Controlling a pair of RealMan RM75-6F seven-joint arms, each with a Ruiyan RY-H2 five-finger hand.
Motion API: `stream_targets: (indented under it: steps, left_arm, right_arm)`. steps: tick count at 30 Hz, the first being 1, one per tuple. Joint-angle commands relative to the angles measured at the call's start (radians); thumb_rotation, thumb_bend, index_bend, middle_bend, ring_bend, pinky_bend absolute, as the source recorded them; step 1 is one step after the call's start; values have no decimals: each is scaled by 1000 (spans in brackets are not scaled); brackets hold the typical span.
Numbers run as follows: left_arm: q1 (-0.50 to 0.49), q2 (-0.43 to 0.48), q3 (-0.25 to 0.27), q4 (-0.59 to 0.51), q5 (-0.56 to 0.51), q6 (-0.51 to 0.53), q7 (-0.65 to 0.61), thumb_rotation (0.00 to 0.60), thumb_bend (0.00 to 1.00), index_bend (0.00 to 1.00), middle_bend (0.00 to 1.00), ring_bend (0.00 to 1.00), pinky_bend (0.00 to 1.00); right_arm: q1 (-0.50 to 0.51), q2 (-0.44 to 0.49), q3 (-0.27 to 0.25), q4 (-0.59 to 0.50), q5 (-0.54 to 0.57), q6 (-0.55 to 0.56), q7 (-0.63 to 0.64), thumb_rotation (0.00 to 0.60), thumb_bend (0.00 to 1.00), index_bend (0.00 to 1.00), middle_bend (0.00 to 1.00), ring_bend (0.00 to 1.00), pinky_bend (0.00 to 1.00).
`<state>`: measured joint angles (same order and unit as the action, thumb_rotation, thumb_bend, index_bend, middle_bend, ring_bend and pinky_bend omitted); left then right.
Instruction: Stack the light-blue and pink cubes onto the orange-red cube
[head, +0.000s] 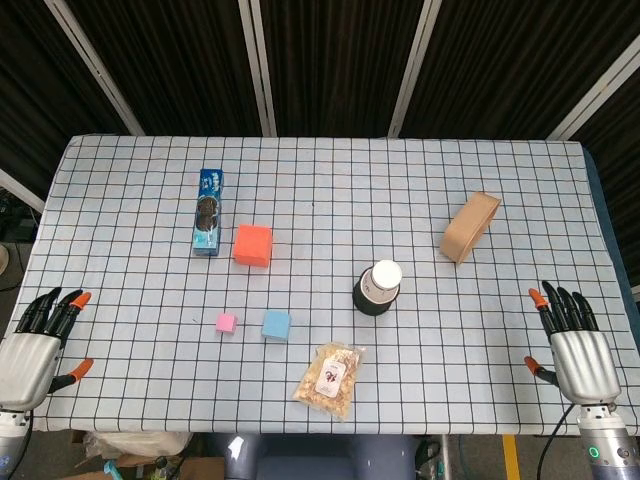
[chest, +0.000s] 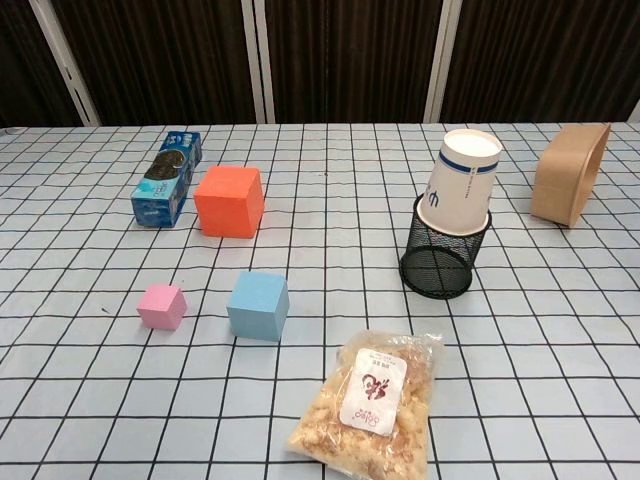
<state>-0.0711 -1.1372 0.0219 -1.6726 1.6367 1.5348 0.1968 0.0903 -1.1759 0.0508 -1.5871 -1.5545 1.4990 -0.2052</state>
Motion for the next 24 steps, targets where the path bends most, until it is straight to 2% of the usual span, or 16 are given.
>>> stream_targets:
  steps: [1, 24]
  left_arm:
    - [0, 0, 1, -2, -2, -3, 6, 600, 224, 73, 94, 15, 93]
    - [0, -9, 16, -21, 19, -19, 51, 600, 224, 74, 96, 15, 93]
  right_arm:
    - [1, -1, -1, -1, 0, -4, -2, 600, 104, 71, 33, 55, 87]
    - [-7, 20, -9, -17, 5, -6, 15, 600, 104, 71, 33, 55, 87]
